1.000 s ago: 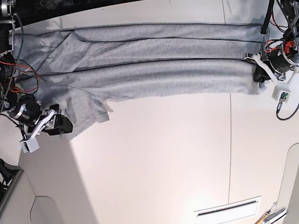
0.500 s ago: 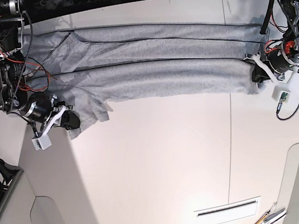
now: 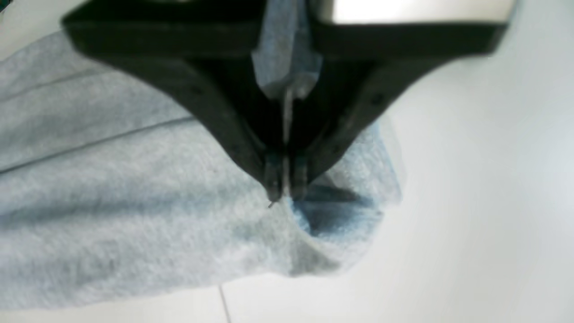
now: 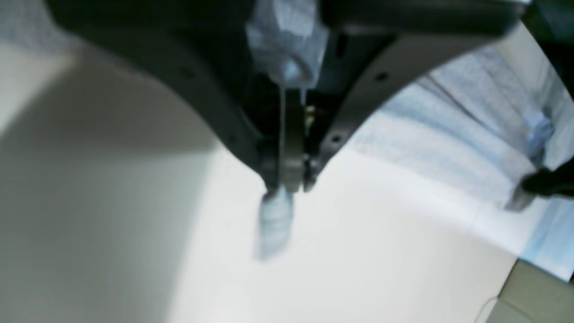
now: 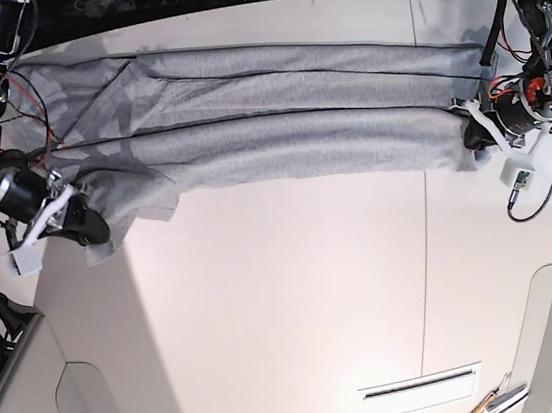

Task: Fold the T-shirt properly
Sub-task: 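Regrasp the folded shirt's end with the right gripper, then hold the shirt ends with both grippers and smooth the fold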

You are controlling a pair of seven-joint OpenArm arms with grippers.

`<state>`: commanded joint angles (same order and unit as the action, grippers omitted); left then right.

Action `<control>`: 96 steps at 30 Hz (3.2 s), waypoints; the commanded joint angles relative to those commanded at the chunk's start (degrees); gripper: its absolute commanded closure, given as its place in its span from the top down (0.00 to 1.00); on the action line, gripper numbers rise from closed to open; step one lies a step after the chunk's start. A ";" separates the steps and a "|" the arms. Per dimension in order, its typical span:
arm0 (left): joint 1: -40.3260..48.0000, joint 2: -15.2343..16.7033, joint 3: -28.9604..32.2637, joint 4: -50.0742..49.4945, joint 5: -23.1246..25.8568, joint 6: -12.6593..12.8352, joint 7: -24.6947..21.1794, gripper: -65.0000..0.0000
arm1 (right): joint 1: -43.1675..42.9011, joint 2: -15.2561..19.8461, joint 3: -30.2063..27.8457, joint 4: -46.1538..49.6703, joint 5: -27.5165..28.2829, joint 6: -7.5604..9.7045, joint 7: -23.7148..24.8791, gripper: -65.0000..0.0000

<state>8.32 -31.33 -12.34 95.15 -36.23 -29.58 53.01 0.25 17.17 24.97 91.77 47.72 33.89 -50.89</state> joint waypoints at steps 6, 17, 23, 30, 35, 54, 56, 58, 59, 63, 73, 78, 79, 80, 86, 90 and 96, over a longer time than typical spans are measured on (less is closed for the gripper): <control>4.81 -0.13 -0.02 7.82 0.00 0.00 2.56 0.00 | -9.33 0.02 5.73 6.01 4.39 0.66 -2.12 0.00; 6.97 -0.11 -0.07 9.05 4.22 3.45 3.17 0.11 | -19.67 0.13 7.96 6.43 1.20 0.42 -1.40 0.00; 7.08 -0.13 -0.13 9.05 5.90 5.79 2.69 0.37 | -19.65 0.15 7.96 6.36 -0.83 0.39 1.01 0.39; 7.13 -0.07 -8.92 9.05 6.64 9.84 2.49 0.37 | -19.61 0.13 11.02 6.56 2.14 0.20 0.98 0.42; 9.49 0.09 -15.23 9.03 -3.13 4.96 3.85 0.46 | -17.14 0.11 19.34 7.52 4.28 0.20 0.63 0.42; 13.27 6.27 -15.21 3.69 -3.19 4.11 -1.66 0.63 | -14.10 -0.20 4.11 -2.27 3.26 0.42 -0.50 0.00; 13.25 6.25 -15.21 2.45 -2.45 3.76 -2.29 0.63 | -14.10 -0.20 2.75 -4.39 3.26 0.42 0.33 0.00; 13.25 6.25 -15.21 0.96 -1.64 3.78 -4.13 0.63 | -14.12 -0.20 2.05 -5.46 3.26 0.42 0.31 0.00; 13.07 6.23 -15.21 0.42 -1.49 3.78 -4.66 0.63 | -14.12 -0.20 1.99 -5.81 3.28 0.42 0.31 0.00; 11.65 6.23 -15.21 0.24 0.31 3.80 -4.59 0.63 | -14.12 -0.17 1.99 -5.97 3.23 0.42 0.28 0.00; 10.58 6.27 -15.04 -1.68 1.29 3.34 -5.20 0.70 | -14.12 -0.17 1.99 -5.97 2.69 0.39 0.11 0.00; 10.58 6.27 -15.06 -7.82 -4.11 -1.16 -4.00 0.70 | -14.12 -0.17 1.99 -5.97 2.84 0.39 0.11 0.00; 10.58 6.27 -15.06 -8.37 -4.96 -1.22 -3.34 0.70 | -14.10 -0.17 2.01 -5.97 2.86 0.39 0.11 0.00; 10.60 6.27 -15.04 -8.50 -5.90 -2.75 -2.67 0.70 | -14.10 -0.17 2.01 -5.97 2.86 0.39 0.11 0.00; 10.64 6.27 -15.04 -8.50 -15.34 -10.42 7.54 0.70 | -14.10 -0.17 2.01 -5.97 5.22 0.42 0.09 0.00; 10.73 6.27 -15.04 -8.50 -15.89 -10.42 8.09 0.69 | -14.10 -0.17 2.01 -5.97 5.25 0.42 0.09 0.00; 10.73 6.27 -14.99 -8.50 -18.05 -10.42 8.04 0.20 | -14.10 -0.17 2.01 -5.97 6.12 0.39 0.09 0.00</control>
<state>19.05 -25.06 -27.33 86.65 -54.28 -40.00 61.06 -13.85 16.99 26.98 85.80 53.84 34.28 -50.81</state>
